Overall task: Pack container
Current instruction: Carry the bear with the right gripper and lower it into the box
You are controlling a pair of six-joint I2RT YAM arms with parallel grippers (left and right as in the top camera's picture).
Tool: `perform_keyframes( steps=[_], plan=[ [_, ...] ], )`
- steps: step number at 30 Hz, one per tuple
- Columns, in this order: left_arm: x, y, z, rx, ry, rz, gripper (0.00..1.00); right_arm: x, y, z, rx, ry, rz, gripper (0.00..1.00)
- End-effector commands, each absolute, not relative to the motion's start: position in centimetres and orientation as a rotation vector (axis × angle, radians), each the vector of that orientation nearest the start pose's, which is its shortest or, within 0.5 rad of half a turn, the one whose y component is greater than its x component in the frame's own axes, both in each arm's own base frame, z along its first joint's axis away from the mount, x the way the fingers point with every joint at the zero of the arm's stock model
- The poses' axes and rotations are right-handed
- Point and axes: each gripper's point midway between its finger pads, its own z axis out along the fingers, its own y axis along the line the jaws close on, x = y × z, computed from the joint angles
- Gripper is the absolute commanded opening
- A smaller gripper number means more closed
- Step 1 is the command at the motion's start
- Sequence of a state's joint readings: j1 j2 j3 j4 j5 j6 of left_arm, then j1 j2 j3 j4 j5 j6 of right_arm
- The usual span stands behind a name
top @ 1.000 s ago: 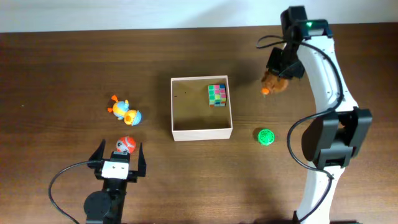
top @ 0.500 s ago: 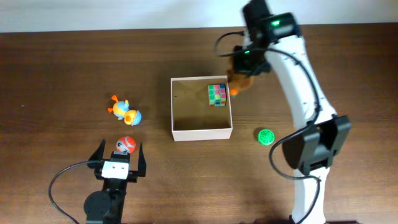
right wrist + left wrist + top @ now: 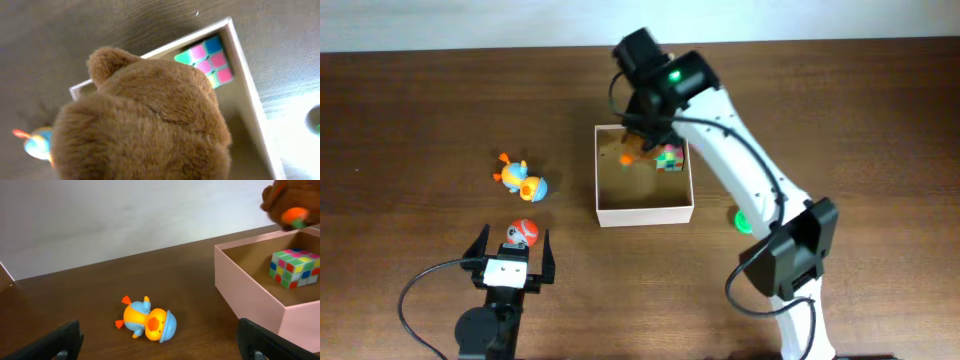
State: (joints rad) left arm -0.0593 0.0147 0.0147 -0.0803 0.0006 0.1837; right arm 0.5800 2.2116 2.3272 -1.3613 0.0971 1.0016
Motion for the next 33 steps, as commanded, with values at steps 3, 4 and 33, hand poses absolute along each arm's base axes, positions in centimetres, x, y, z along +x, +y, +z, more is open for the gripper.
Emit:
perform_keyframes(
  steps=[3,4,33],
  plan=[
    [24.5,-1.5,15.6,0.213,1.637,0.101,0.99,42.0,27.3,19.6,1.103,2.483,0.266,0.16],
    [24.5,-1.5,15.6,0.213,1.637,0.101,0.99,41.9,27.5,19.4,1.146,2.459,0.267,0.16],
    [24.5,-1.5,15.6,0.213,1.637,0.101,0.99,44.2,25.8,12.1,1.529,2.324,0.170,0.18]
  ],
)
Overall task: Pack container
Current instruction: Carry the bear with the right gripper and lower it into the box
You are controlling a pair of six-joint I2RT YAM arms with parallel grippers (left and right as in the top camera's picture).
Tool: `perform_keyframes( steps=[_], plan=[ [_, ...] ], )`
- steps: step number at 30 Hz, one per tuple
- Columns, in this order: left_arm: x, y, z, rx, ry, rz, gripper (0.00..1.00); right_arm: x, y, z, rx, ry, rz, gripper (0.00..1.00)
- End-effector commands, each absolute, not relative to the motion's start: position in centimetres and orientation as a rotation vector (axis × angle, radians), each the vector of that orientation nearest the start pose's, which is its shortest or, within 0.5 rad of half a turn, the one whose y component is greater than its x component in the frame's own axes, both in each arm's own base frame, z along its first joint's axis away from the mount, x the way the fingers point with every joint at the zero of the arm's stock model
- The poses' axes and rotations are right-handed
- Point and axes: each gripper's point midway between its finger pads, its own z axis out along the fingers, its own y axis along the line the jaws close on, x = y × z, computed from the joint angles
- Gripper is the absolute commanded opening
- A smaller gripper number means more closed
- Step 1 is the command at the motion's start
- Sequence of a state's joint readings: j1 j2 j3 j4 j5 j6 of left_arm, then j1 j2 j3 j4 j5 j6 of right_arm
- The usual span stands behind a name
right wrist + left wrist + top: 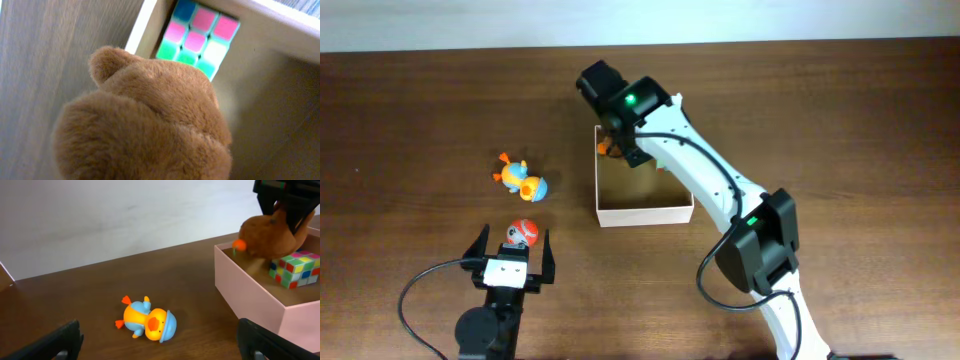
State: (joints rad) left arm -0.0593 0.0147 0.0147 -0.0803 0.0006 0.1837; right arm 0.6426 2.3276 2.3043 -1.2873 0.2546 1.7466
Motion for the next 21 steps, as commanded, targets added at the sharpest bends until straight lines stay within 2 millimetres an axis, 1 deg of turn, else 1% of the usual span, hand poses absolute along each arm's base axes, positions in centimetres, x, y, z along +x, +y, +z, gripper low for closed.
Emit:
perform_keyframes(
  steps=[1,4,6,7,10,21],
  plan=[
    [24.5,-1.5,15.6,0.213,1.637,0.101,0.99,44.3,25.7,12.0,1.525,2.327,0.168,0.18],
    [24.5,-1.5,15.6,0.213,1.637,0.101,0.99,44.8,25.8,11.5,1.497,2.346,0.171,0.18],
    [24.5,-1.5,15.6,0.213,1.637,0.101,0.99,45.1,26.3,11.0,1.469,2.369,0.188,0.18],
    [24.5,-1.5,15.6,0.213,1.637,0.101,0.99,45.4,26.9,10.6,1.451,2.386,0.214,0.18],
    [24.5,-1.5,15.7,0.213,1.637,0.101,0.99,45.5,27.5,10.5,1.455,2.403,0.250,0.17],
    [24.5,-1.5,15.6,0.213,1.637,0.101,0.99,44.8,27.1,10.2,1.460,2.422,0.208,0.17]
  ],
)
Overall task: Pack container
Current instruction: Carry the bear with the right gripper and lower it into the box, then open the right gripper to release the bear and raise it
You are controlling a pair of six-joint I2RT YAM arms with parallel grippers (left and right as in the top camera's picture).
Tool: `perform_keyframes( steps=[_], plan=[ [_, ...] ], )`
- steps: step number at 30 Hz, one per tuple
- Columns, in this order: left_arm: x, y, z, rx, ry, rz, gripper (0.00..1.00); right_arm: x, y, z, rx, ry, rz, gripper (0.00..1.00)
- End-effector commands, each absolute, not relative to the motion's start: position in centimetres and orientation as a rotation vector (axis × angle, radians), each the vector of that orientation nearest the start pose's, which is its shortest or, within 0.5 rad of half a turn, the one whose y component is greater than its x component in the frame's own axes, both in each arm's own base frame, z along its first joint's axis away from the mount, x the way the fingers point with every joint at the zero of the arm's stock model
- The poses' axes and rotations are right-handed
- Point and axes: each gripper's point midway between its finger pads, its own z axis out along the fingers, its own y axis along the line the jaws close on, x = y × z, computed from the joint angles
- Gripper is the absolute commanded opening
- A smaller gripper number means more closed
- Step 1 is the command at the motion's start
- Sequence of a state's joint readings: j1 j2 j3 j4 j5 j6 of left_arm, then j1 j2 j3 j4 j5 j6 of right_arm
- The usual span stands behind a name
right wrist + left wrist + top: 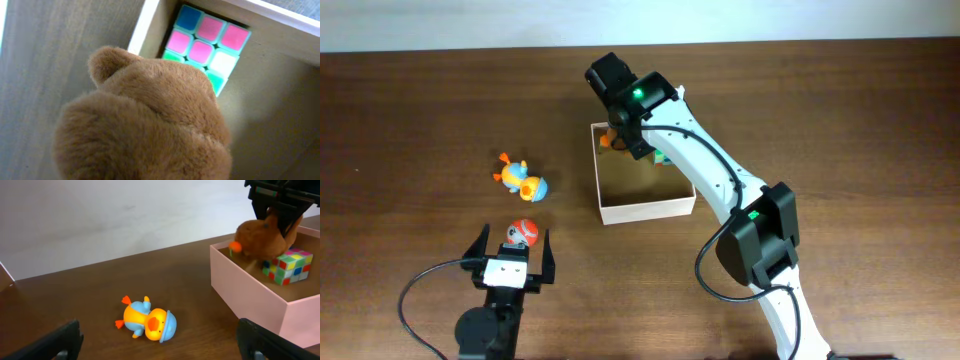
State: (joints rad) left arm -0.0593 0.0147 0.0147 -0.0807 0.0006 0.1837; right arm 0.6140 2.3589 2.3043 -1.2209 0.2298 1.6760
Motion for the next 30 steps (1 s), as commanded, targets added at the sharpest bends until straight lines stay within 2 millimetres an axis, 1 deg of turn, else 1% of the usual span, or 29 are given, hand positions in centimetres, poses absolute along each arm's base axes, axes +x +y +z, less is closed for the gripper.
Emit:
perform_keyframes(
  steps=[1,5,7,8,11,13,17,22,23,25,27,30],
  plan=[
    [24.5,-1.5,15.6,0.213,1.637,0.101,0.99,44.7,27.1,10.2,1.460,2.424,0.204,0.17],
    [24.5,-1.5,15.6,0.213,1.637,0.101,0.99,44.4,27.5,10.2,1.451,2.434,0.204,0.17],
    [24.5,-1.5,15.6,0.213,1.637,0.101,0.99,44.3,27.8,10.2,1.444,2.437,0.211,0.20],
    [24.5,-1.5,15.6,0.213,1.637,0.101,0.99,44.3,27.9,10.2,1.441,2.439,0.211,0.26],
    [24.5,-1.5,15.6,0.213,1.637,0.101,0.99,44.0,28.3,10.2,1.429,2.446,0.214,0.49],
    [24.5,-1.5,15.6,0.213,1.637,0.101,0.99,43.8,28.7,10.2,1.420,2.452,0.215,0.56],
    [24.5,-1.5,15.6,0.213,1.637,0.101,0.99,43.7,29.3,10.3,1.351,2.484,0.226,0.59],
    [24.5,-1.5,15.6,0.213,1.637,0.101,0.99,43.4,29.6,10.3,1.341,2.491,0.223,0.60],
    [24.5,-1.5,15.6,0.213,1.637,0.101,0.99,43.4,29.6,10.3,1.331,2.496,0.222,0.64],
    [24.5,-1.5,15.7,0.213,1.637,0.101,0.99,43.4,29.6,10.3,1.312,2.505,0.220,0.75],
    [24.5,-1.5,15.6,0.213,1.637,0.101,0.99,43.4,29.6,10.3,1.299,2.512,0.217,0.89],
    [24.5,-1.5,15.6,0.213,1.637,0.101,0.99,43.4,29.6,10.3,1.275,2.524,0.214,0.96]
  ],
)
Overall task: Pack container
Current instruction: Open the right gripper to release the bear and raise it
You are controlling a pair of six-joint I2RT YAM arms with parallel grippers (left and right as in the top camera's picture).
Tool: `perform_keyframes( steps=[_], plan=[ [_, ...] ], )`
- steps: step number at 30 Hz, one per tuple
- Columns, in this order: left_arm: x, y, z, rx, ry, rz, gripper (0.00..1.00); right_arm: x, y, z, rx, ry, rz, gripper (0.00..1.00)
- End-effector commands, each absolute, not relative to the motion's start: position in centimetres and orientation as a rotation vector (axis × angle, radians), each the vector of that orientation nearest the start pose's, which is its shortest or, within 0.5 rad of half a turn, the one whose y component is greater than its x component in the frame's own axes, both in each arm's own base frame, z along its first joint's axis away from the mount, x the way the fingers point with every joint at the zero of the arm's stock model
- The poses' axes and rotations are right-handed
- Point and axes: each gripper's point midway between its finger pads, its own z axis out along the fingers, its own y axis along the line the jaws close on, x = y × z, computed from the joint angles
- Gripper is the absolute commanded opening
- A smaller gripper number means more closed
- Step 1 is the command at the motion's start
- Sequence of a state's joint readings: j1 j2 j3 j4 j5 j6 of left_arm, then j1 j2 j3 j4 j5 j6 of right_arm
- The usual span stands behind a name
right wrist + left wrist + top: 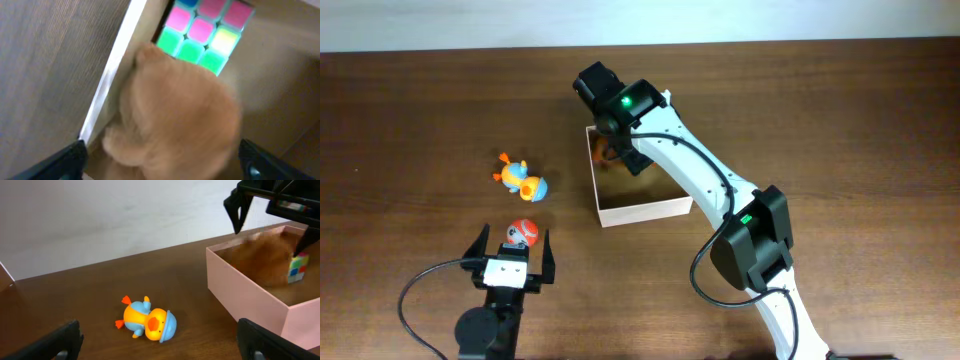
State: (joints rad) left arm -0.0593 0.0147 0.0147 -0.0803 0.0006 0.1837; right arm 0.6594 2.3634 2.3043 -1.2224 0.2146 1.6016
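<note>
The brown plush bear [180, 110] shows blurred inside the pale pink box [645, 210], in its far left corner, next to the coloured cube [202, 30]. My right gripper [162, 160] is open above the bear, its fingers spread wide on either side and not touching it. The left wrist view shows the bear [267, 255] as a blur low in the box [245, 300], with the right gripper [270, 200] above it. An orange and blue duck toy [520, 178] lies on its side left of the box. My left gripper [511, 247] stands open near the front edge, holding nothing.
A red and white round toy [523, 232] sits by the left gripper. The right arm [700, 180] reaches across the box from the front right. The duck [147, 322] lies ahead of the left gripper on the brown table [420, 120].
My right gripper was shut on the bear over the box's far left corner; now it is open and the bear lies lower in the box, blurred, beside the cube.
My right gripper first held the bear above the box's far edge. Then it had the bear down at the far left corner beside the cube, and stayed so. Now the bear is let go inside the box. The left arm, duck and round toy kept their places.
</note>
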Motion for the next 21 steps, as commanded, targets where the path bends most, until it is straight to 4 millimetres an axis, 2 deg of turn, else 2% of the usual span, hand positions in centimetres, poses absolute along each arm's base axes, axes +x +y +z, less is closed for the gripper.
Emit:
perform_keyframes(
  steps=[1,8,10,12,15,17,21],
  plan=[
    [24.5,-1.5,15.6,0.213,1.637,0.101,0.99,43.4,29.6,10.3,1.274,2.526,0.215,0.96],
    [24.5,-1.5,15.6,0.213,1.637,0.101,0.99,43.3,29.9,10.2,1.227,2.563,0.223,0.97],
    [24.5,-1.5,15.7,0.213,1.637,0.101,0.99,43.3,30.1,10.3,1.179,2.585,0.223,0.97],
    [24.5,-1.5,15.6,0.213,1.637,0.101,0.99,43.4,30.2,10.9,1.036,2.633,0.223,1.00],
    [24.5,-1.5,15.6,0.213,1.637,0.101,0.99,43.7,30.4,12.5,0.817,2.670,0.225,0.99],
    [24.5,-1.5,15.6,0.213,1.637,0.101,0.99,43.8,30.0,14.0,0.732,2.663,0.213,0.99],
    [24.5,-1.5,15.6,0.213,1.637,0.101,0.99,43.6,27.7,17.2,0.732,2.595,0.152,0.99]
  ],
)
